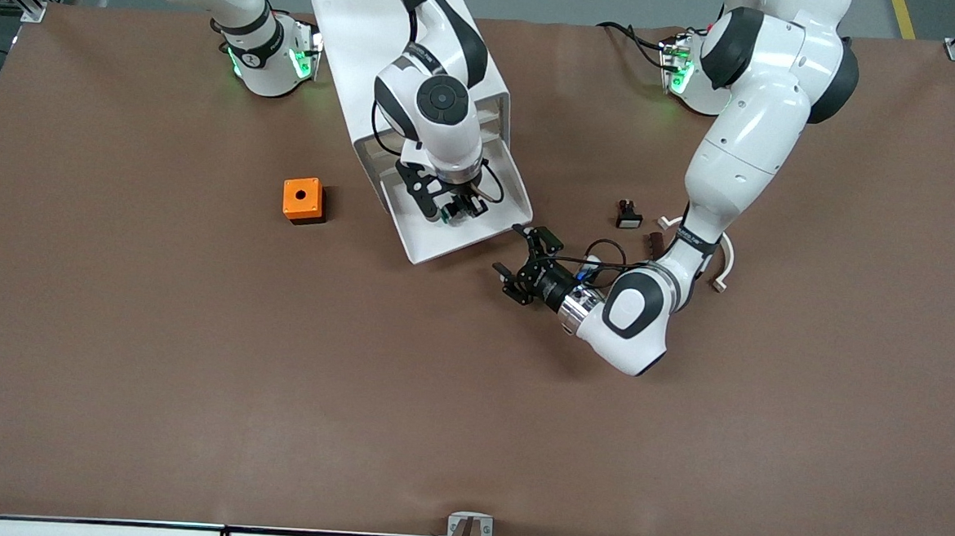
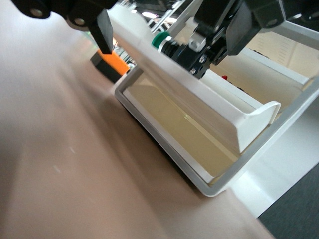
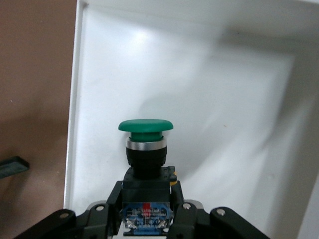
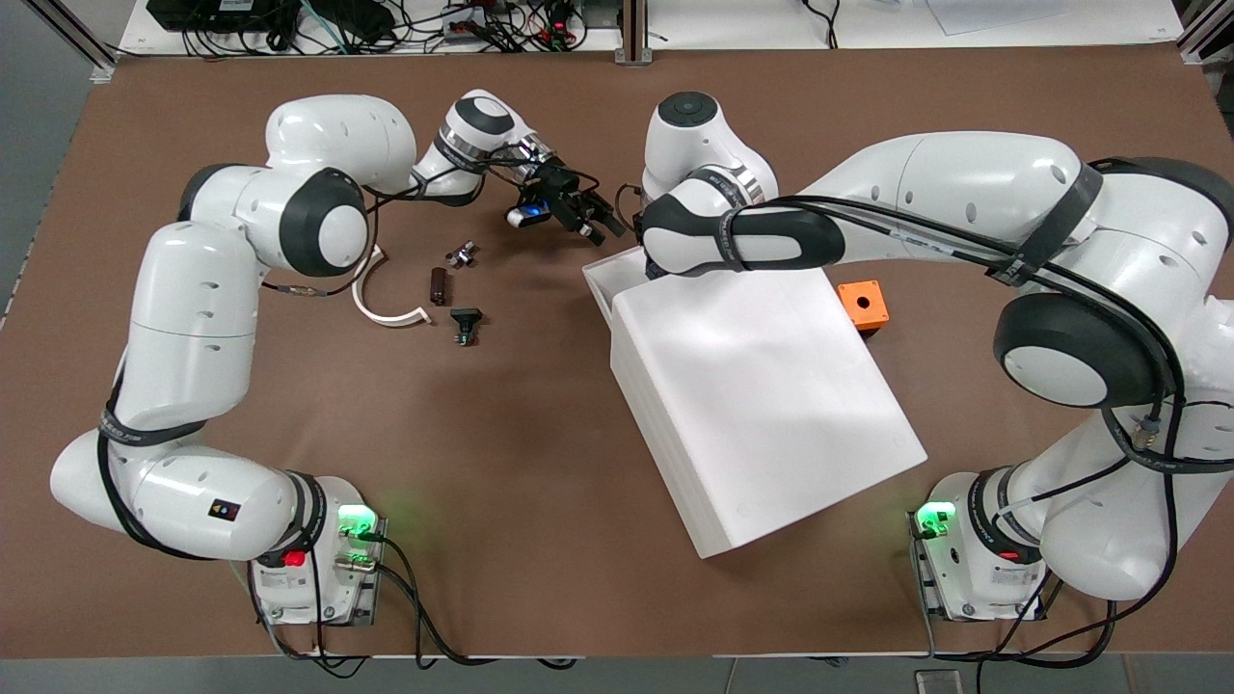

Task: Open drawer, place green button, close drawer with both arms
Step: 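Lower the green button into the open drawer and open the right gripper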

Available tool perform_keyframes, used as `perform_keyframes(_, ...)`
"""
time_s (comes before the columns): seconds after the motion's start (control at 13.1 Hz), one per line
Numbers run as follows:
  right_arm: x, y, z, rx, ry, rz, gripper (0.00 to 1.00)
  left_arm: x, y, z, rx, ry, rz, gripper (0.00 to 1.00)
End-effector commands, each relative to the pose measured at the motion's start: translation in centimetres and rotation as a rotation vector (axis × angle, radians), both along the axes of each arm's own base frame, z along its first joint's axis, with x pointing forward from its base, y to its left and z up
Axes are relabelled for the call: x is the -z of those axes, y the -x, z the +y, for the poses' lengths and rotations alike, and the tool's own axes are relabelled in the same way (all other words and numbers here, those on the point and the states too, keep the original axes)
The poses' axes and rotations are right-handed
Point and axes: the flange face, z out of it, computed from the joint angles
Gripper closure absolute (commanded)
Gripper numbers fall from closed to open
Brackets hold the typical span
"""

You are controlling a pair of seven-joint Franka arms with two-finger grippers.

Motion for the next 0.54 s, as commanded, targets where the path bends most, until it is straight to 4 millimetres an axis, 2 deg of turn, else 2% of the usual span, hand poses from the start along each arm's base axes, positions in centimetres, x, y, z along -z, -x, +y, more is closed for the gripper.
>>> perform_keyframes(0.0,0.4,-1.0,1.3,0.044,-0.006,-0.005,1.00,-1.8,-0.9,0.5,0.036,0.116,-0.150,0.00)
perform_keyframes(0.08,0.9,-1.3,1.4,0.047,-0.001,-0.005,1.00,-2.5,-1.1,0.7,0.066,0.159,-0.226,0.00)
perform_keyframes(0.15,1.1,-1.4,1.5,0.045,0.003,-0.007,0.94,-3.3,-1.5,0.8,0.099,0.191,-0.300,0.00)
perform_keyframes(0.23,1.0,-1.9,1.2,0.045,0.007,-0.013,0.52,-3.9,-1.7,0.6,0.148,0.212,-0.377,0.00)
perform_keyframes(0.31,0.9,-1.8,1.3,0.035,0.011,-0.017,0.01,-4.4,-2.1,0.6,0.175,0.214,-0.435,0.00)
perform_keyframes(0.46,0.2,-2.2,1.4,0.020,0.011,-0.029,0.00,-5.7,-3.2,1.0,0.222,0.181,-0.573,0.00)
